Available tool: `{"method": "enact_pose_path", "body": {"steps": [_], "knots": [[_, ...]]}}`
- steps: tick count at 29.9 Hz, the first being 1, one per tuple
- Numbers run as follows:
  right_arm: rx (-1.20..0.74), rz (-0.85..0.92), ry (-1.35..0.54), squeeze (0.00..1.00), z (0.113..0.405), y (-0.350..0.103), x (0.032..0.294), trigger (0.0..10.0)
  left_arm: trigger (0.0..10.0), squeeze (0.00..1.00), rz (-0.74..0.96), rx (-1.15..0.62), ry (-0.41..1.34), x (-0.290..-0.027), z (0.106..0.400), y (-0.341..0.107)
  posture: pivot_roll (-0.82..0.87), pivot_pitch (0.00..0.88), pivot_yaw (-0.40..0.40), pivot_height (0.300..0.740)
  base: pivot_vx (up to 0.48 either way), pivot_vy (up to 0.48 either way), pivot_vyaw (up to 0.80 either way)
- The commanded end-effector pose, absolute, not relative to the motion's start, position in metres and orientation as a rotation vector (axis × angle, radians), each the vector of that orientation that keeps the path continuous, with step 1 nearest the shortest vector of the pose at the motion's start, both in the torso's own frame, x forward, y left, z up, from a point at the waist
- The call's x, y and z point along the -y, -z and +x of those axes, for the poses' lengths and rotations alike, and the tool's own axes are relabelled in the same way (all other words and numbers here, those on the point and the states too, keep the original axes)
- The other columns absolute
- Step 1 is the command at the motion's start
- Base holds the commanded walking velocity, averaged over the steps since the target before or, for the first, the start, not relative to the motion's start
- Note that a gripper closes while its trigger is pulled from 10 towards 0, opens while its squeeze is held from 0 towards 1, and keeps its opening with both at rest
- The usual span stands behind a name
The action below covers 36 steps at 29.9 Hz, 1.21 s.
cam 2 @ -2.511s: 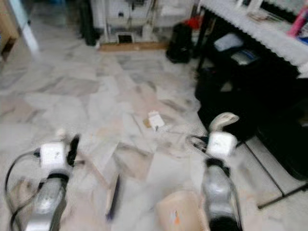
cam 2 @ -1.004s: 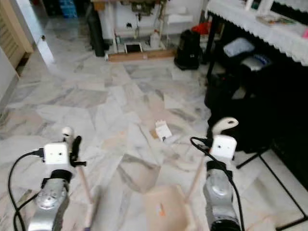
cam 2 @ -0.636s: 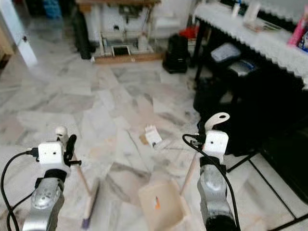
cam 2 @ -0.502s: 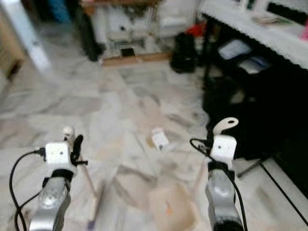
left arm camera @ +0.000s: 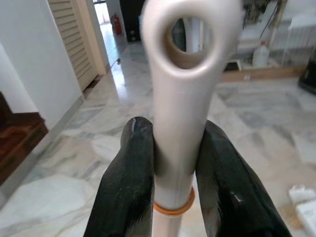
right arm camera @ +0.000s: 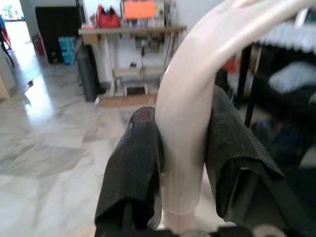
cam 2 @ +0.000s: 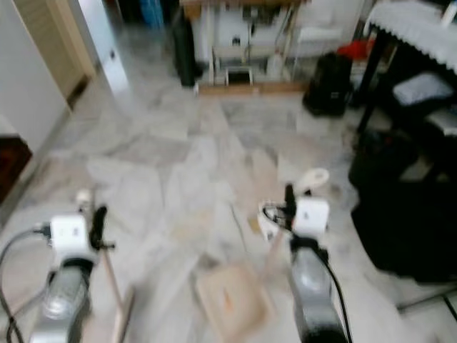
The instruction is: Sweep floor
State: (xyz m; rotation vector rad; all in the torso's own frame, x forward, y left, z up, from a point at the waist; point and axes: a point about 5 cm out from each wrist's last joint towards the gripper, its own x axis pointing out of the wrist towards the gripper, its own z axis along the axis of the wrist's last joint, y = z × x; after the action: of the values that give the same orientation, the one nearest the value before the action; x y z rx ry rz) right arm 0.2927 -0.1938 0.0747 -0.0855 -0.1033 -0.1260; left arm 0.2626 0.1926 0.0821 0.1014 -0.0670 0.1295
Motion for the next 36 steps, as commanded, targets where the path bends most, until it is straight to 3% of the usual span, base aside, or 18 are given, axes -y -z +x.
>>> {"method": "enact_pose_path", "body": {"steps": [1,12,18,36], "knots": [[0.150,-0.081,0.110,0.00,0.2976,-0.0853,0.1889,10.0,10.0,0.00,0.105,0.113,-0.133,-0.1960,0.2654,-0.0923,-0.01,0.000,-0.017,0.740,0.345,0.000,0.00],[0.138,-0.050,0.062,0.00,0.2996,-0.0841,0.1814,10.0,10.0,0.00,0.112,0.113,-0.137,-0.1970,0.2702,-0.0942,-0.01,0.000,-0.011,0.740,0.346,0.000,0.00],[0.141,-0.044,0.052,0.00,0.3001,-0.0855,0.1814,10.0,10.0,0.00,0.110,0.114,-0.137,-0.1958,0.2711,-0.0941,-0.01,0.000,-0.018,0.740,0.347,0.000,0.67],[0.127,-0.011,0.026,0.00,0.3012,-0.0843,0.1792,10.0,10.0,0.00,0.105,0.118,-0.143,-0.1944,0.2721,-0.0946,-0.01,0.000,-0.021,0.740,0.346,0.000,0.00]]}}
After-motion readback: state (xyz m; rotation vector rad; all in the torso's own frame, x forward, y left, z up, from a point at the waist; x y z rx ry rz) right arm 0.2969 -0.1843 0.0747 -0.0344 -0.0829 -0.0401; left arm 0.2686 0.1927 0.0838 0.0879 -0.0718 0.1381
